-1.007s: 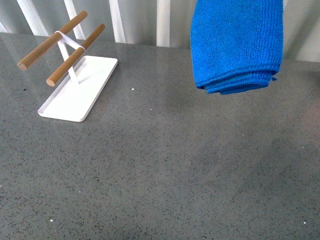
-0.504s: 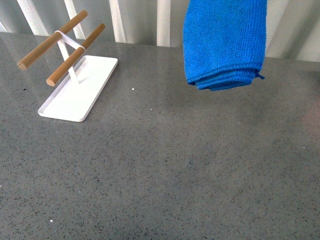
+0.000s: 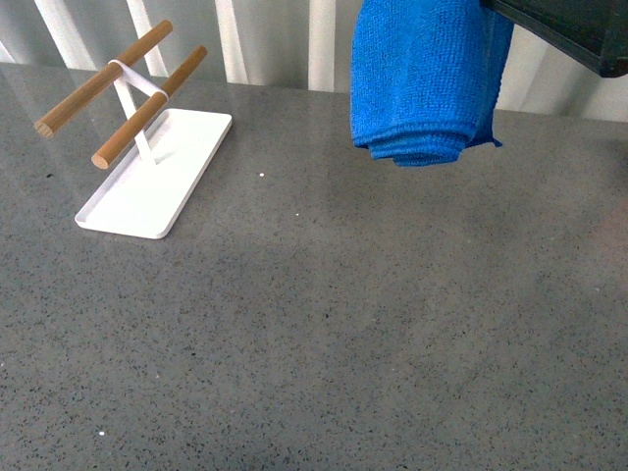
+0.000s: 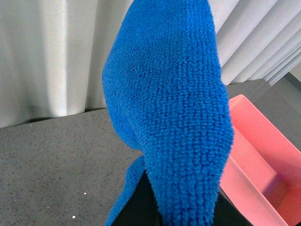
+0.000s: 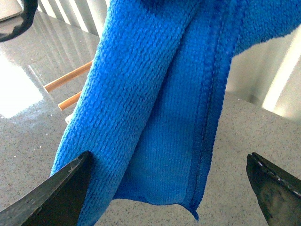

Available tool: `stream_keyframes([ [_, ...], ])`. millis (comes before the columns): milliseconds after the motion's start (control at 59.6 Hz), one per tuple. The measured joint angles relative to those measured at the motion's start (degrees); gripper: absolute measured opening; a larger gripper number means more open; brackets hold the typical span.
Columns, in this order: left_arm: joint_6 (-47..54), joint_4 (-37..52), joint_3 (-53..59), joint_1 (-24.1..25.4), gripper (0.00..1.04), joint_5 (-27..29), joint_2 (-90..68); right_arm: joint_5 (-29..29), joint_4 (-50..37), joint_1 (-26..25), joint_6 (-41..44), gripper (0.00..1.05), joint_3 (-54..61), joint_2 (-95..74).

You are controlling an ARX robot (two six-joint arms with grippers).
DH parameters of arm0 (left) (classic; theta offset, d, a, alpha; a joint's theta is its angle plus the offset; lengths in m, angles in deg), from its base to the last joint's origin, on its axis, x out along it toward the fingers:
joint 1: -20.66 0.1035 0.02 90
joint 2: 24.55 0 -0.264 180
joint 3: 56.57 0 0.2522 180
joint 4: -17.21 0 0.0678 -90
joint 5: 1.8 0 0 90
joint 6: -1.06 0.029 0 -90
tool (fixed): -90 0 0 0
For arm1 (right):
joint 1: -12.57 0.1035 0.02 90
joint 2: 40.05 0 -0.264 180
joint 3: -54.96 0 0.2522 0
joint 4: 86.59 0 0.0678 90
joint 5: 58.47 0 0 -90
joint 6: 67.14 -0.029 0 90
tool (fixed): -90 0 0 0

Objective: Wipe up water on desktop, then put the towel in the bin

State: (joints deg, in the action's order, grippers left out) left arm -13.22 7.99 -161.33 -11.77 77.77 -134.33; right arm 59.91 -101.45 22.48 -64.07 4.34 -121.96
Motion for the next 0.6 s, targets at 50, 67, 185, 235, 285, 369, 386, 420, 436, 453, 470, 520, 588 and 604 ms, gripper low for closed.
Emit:
stream_keyframes([
  [50, -0.3, 0.4, 0.3, 0.0, 0.06, -0.4, 0.0, 0.1, -0.9, 0.2, 0.4, 0.98, -1.3, -1.4],
  [67, -0.4, 0.4, 0.3, 0.0, 0.06, -0.5, 0.0, 0.2, -1.0, 0.2, 0.4, 0.98, -1.5, -1.6],
  [185, -1.4, 0.6, 0.5, 0.0, 0.06, -1.2, 0.0, 1.1, -2.3, 0.6, 0.5, 0.98, -3.4, -3.4],
  [235, -2.2, 0.6, 0.5, 0.1, 0.06, -1.8, 0.0, 1.8, -3.0, 0.9, 0.5, 0.98, -4.1, -4.0],
  [285, -2.7, 0.7, 0.5, 0.1, 0.06, -2.2, 0.0, 2.5, -3.6, 1.1, 0.4, 0.98, -4.7, -4.6],
  [369, -4.4, 0.8, 0.5, 0.2, 0.06, -2.8, 0.0, 3.2, -4.6, 1.4, -0.1, 0.98, -5.7, -5.6],
  [386, -4.5, 0.8, 0.5, 0.2, 0.06, -2.8, 0.0, 3.2, -4.8, 1.5, -0.3, 0.98, -5.8, -5.7],
  [420, -5.0, 1.0, 0.5, 0.3, 0.06, -3.0, 0.0, 3.2, -5.3, 1.6, -0.5, 0.98, -6.2, -6.2],
  [436, -5.3, 1.1, 0.5, 0.3, 0.06, -3.1, 0.1, 3.2, -5.4, 1.7, -0.7, 0.98, -6.3, -6.4],
  [453, -5.5, 1.2, 0.5, 0.4, 0.06, -3.1, 0.1, 3.1, -5.7, 1.8, -0.9, 0.98, -6.6, -6.7],
  [470, -5.7, 1.3, 0.5, 0.4, 0.06, -3.1, 0.1, 3.1, -5.8, 1.8, -1.0, 0.98, -6.7, -6.9],
  [520, -6.2, 1.5, 0.5, 0.5, 0.06, -3.3, 0.1, 2.6, -6.7, 2.1, -1.6, 0.93, -7.2, -7.6],
  [588, -6.8, 3.6, -0.5, 0.2, 0.06, -3.3, -1.3, 2.2, -8.1, 2.4, -2.5, 0.82, -7.3, -8.2],
  [604, -6.9, 4.9, -1.9, 0.0, 0.06, -3.2, -2.8, 2.0, -8.6, 2.4, -2.9, 0.78, -7.4, -8.3],
])
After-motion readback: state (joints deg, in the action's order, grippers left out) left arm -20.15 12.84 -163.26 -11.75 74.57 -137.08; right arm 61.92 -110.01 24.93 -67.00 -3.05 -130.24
